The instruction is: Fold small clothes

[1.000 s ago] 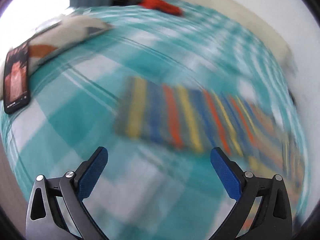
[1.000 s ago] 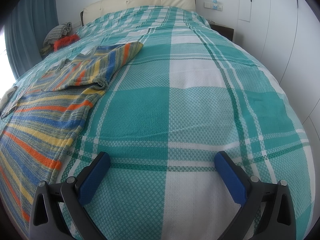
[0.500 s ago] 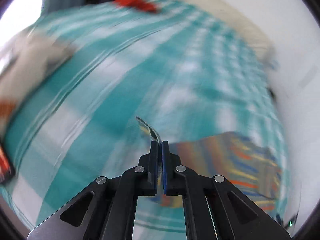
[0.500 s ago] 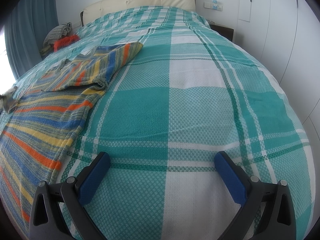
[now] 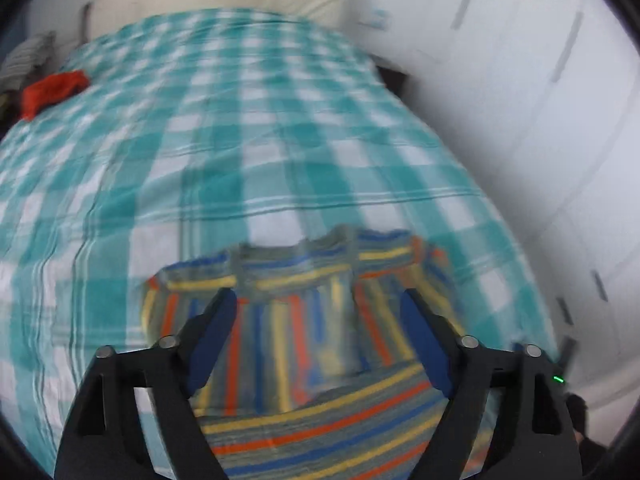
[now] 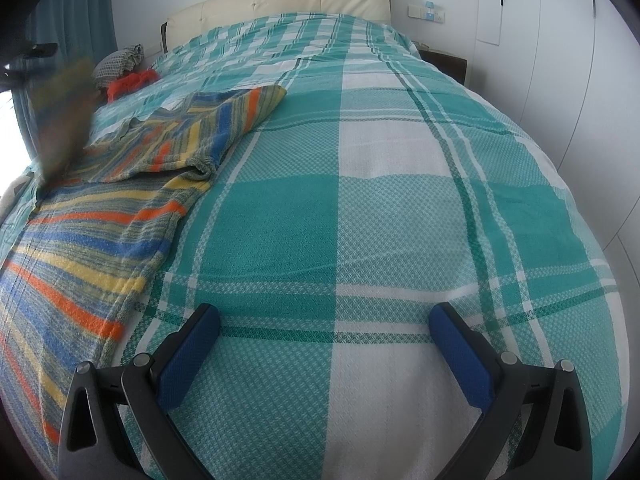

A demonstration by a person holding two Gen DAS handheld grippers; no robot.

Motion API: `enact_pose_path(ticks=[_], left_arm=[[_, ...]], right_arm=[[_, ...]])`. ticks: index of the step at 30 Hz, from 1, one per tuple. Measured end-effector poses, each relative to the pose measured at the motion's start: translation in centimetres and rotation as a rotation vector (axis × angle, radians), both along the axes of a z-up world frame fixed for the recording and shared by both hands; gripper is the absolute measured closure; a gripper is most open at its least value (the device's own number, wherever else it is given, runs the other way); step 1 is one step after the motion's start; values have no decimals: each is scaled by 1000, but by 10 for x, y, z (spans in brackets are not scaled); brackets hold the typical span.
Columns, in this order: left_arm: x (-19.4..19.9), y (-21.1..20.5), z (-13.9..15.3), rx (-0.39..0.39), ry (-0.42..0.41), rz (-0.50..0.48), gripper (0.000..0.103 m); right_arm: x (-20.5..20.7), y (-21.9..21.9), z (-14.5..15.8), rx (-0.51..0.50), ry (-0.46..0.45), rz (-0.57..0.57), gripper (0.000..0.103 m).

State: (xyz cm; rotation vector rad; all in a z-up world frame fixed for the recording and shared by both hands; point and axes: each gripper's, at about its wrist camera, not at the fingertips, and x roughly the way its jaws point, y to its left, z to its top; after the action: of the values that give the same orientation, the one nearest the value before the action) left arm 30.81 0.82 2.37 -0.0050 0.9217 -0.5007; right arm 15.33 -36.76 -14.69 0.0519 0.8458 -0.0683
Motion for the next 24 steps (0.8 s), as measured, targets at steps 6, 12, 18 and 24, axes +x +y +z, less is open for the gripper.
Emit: enact_pose_path(ticks=[6,12,18,24], left_arm=[[-22,67,-36,-38,97,187,17],[-86,155,-86,93,129,311,14],[-129,204,-139,95,169,438,14],[-152,205,-176,190,8,510,2]], right_arm=[[0,0,0,8,-3,2,0],[-1,0,0,12,-3,1,0],[-1,0,0,6,-2,0,0],[0,1,0,-5,1,-2,0]])
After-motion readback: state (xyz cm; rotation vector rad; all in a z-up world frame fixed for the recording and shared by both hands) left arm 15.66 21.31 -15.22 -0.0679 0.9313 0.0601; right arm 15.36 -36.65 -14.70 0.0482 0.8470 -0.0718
